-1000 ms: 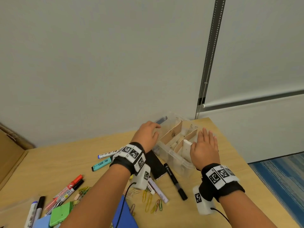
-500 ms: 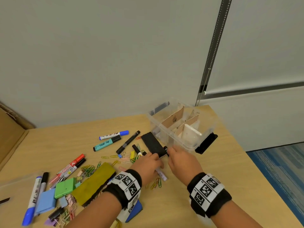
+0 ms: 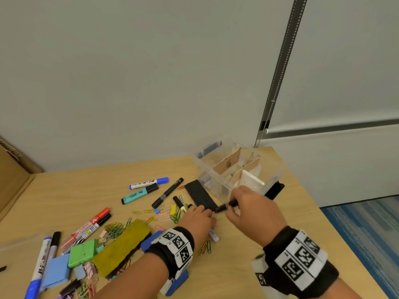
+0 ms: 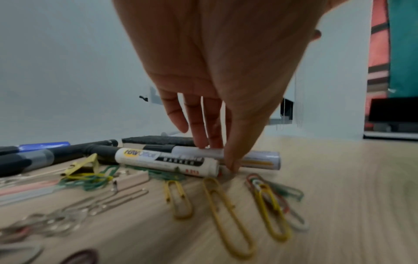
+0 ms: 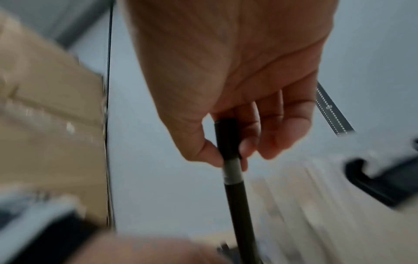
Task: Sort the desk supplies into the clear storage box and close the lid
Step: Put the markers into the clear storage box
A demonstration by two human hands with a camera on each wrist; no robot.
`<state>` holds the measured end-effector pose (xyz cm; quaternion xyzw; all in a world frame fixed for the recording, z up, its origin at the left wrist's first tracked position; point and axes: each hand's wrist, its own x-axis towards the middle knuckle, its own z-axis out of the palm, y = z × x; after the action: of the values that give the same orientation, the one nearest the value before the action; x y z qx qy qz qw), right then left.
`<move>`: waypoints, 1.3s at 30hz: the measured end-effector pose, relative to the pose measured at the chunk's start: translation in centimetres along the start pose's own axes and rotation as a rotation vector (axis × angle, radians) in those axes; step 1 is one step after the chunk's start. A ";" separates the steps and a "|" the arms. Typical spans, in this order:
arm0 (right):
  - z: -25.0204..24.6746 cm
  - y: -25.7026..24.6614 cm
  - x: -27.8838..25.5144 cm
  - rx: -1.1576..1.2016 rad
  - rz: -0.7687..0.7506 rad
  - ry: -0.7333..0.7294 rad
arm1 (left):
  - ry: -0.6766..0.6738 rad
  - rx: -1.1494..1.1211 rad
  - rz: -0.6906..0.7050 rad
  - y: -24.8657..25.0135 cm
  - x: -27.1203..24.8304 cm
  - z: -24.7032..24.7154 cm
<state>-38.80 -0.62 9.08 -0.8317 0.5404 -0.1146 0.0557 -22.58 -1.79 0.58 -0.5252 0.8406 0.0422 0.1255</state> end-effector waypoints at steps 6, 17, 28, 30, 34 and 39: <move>-3.8 0.6 2.3 0.602 -0.131 0.409 | 0.328 -0.377 -0.117 -1.9 -1.8 -2.2; 0.3 1.8 15.1 0.715 0.380 0.287 | 0.622 -0.770 -0.410 -7.3 -7.7 -1.6; 2.2 3.2 20.2 0.717 0.613 -0.202 | 0.634 -0.760 -0.449 -10.3 -10.1 -0.7; 1.4 3.0 19.7 0.597 0.585 -0.174 | 0.660 -0.749 -0.436 -10.3 -9.8 -0.7; -0.2 2.8 18.4 0.530 0.489 -0.129 | 0.682 -0.677 -0.421 -10.1 -9.3 -0.4; -0.1 4.2 12.7 0.625 0.445 -0.004 | 0.704 -0.728 -0.474 -9.4 -9.1 0.2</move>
<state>-37.57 -13.92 9.94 -0.6372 0.6465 -0.2573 0.3314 -10.36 2.00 3.26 -0.6918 0.6218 0.1223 -0.3463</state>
